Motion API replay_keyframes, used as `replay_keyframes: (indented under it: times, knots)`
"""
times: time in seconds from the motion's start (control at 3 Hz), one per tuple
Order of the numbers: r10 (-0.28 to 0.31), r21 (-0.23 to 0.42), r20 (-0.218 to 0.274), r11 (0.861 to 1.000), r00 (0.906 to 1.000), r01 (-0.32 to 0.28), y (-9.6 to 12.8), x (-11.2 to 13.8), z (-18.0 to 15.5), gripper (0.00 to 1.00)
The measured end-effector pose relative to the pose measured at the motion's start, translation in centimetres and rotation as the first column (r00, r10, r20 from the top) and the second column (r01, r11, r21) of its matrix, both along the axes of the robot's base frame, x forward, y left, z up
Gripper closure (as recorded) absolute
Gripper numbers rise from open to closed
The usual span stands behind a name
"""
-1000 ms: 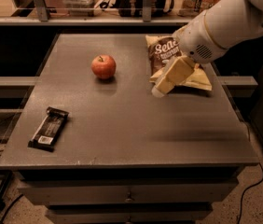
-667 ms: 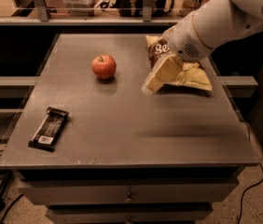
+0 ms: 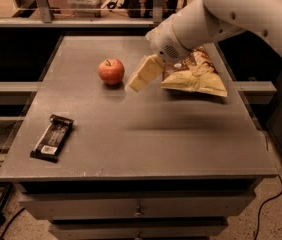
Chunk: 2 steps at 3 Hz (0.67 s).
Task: Pick apple
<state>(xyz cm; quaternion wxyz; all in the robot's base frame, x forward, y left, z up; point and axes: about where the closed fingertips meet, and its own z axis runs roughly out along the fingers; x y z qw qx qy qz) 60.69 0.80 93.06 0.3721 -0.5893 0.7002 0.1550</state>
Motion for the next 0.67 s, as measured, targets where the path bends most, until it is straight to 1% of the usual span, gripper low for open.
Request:
replay_keyframes:
  times: [0.33,0.67]
  knots:
    - [0.046,0.036,-0.026,0.998,0.9986,-0.045,2.9,1.8,-1.6,0.00]
    - [0.093,0.058,-0.058,0.994,0.9940,-0.090,5.9,3.5,-3.4,0.00]
